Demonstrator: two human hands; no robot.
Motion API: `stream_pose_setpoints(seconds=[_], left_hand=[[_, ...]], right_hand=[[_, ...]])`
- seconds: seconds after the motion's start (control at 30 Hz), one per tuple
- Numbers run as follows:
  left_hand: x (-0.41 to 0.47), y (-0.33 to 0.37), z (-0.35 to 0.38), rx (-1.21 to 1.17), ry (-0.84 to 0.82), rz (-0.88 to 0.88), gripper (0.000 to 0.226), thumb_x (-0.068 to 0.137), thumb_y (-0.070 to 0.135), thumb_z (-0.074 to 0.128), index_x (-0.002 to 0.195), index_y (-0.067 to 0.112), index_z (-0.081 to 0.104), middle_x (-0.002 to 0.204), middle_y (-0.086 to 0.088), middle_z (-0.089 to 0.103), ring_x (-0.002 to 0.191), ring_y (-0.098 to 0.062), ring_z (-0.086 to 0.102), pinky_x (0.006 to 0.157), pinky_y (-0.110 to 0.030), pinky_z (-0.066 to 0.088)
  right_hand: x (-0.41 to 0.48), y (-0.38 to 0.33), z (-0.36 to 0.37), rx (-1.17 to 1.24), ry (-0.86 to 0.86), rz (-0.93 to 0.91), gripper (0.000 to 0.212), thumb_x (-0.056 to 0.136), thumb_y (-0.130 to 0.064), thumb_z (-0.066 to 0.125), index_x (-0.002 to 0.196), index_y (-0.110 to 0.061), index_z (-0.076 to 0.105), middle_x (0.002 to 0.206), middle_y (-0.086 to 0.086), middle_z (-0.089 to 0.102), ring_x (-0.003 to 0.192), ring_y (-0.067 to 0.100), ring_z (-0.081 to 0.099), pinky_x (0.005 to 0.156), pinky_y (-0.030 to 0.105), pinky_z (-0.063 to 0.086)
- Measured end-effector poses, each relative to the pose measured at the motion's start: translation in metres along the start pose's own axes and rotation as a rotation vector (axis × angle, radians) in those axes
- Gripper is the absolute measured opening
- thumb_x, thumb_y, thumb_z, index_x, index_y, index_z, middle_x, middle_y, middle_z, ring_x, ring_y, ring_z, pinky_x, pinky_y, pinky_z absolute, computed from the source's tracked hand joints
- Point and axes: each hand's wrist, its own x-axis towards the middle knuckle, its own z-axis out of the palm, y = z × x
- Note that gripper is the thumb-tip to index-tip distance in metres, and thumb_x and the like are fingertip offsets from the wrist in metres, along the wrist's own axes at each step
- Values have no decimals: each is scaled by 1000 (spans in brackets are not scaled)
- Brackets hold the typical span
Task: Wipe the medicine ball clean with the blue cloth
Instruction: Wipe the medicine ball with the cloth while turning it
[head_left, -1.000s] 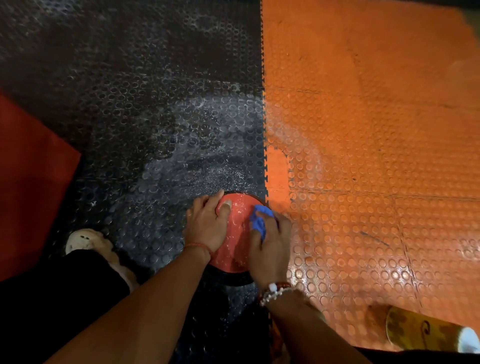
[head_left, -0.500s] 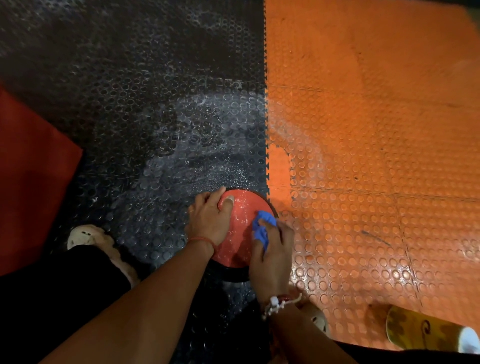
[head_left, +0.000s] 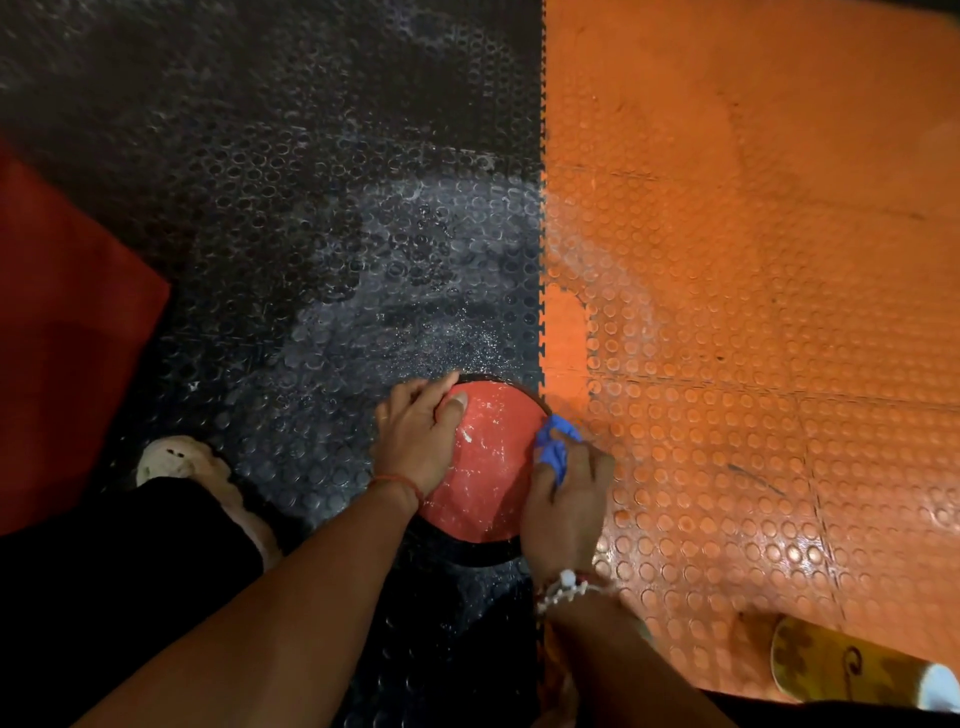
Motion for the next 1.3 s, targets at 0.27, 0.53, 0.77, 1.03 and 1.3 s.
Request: stream_pose_setpoints(seconds=[0.27,0.53,0.77,1.03,1.3], left_hand=[[-2,-6,2,-12,-24,53,38,98,48,40,136,51,46,136,13,34,126,-15,31,105,-31,26],[-1,-6,-3,-31,-74,44,42,98,48,43,140,51,40,148,10,31,136,-19,24,104,-34,22],[-3,-10,-3,-6,-64,56,41,98,47,42,139,51,42,143,11,34,134,-20,26,107,-35,24],[-6,-6,7,-60,-38,70,37,99,45,39,135,52,46,145,14,32,133,-13,32,106,-33,26],[1,-7,5,-34,-43,72,39,100,36,39,137,45,48,139,10,38,129,-19,32,103,-26,22]], right_hand=[[33,-21,4,-94,-117,-317,36,82,-20,41,110,-10,62,116,11,51,104,24,51,89,28,45],[39,-3,-10,-87,-42,19,27,87,-13,54,112,-7,61,107,12,51,81,19,48,67,21,36],[25,-20,5,-79,-118,-353,33,78,-17,57,110,-15,66,111,10,53,98,20,52,82,28,48],[65,-4,-4,-118,-83,-8,25,90,-14,51,112,-6,61,110,13,54,85,20,52,70,17,31],[27,-24,6,-84,-113,-381,39,76,-23,41,103,-10,66,106,11,55,96,25,53,83,22,39]])
